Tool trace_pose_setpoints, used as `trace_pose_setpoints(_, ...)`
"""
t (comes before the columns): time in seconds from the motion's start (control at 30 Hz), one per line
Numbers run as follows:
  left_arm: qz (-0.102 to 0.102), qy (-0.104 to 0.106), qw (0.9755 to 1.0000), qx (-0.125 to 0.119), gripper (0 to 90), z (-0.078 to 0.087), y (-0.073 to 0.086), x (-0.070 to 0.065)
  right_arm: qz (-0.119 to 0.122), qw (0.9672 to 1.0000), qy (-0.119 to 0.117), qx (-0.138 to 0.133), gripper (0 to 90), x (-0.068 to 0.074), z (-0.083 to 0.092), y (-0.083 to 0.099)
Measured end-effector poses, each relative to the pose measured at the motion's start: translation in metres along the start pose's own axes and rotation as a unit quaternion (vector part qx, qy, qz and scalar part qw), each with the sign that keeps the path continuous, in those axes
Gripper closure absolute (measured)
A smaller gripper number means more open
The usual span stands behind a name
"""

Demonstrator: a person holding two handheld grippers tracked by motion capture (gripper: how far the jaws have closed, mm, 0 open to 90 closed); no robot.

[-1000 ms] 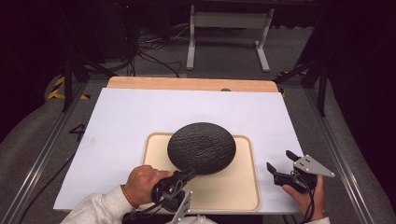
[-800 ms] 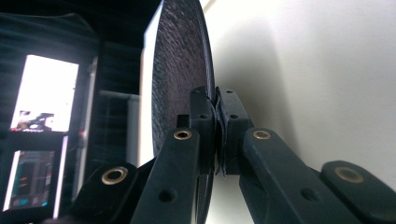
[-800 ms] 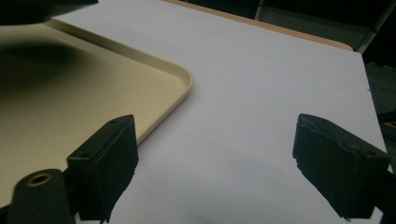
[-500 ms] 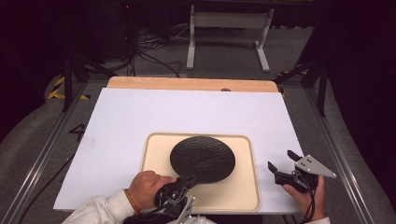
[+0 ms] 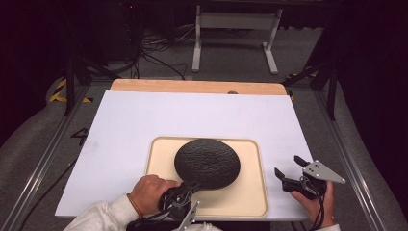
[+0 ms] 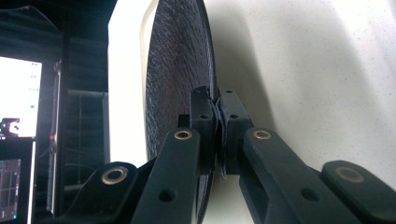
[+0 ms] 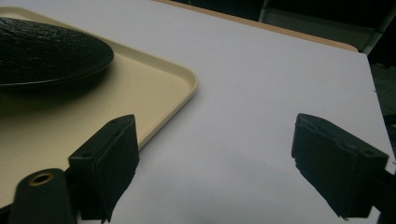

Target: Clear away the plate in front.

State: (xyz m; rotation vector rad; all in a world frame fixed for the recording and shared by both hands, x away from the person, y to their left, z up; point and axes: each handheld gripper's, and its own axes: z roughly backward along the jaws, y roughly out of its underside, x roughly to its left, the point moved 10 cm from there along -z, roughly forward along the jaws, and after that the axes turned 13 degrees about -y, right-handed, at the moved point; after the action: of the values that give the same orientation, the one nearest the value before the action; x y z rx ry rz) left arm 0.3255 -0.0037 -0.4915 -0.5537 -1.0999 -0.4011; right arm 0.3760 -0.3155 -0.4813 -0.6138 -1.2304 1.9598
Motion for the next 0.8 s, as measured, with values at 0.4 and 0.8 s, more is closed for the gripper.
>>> trace_pose_setpoints(0.4,0.051,0.032,0.9982,-0.002,82.9,0.001,0.006,-0.002,0.003,1.0000,-0.005,0.004,15.1,0.002,-0.001,0.001)
trace_pose_setpoints(0.8,0.069,0.066,0.9952,0.017,77.1,0.001,0.016,-0.020,0.004,1.0000,-0.004,0.004,15.0,0.002,-0.001,0.001)
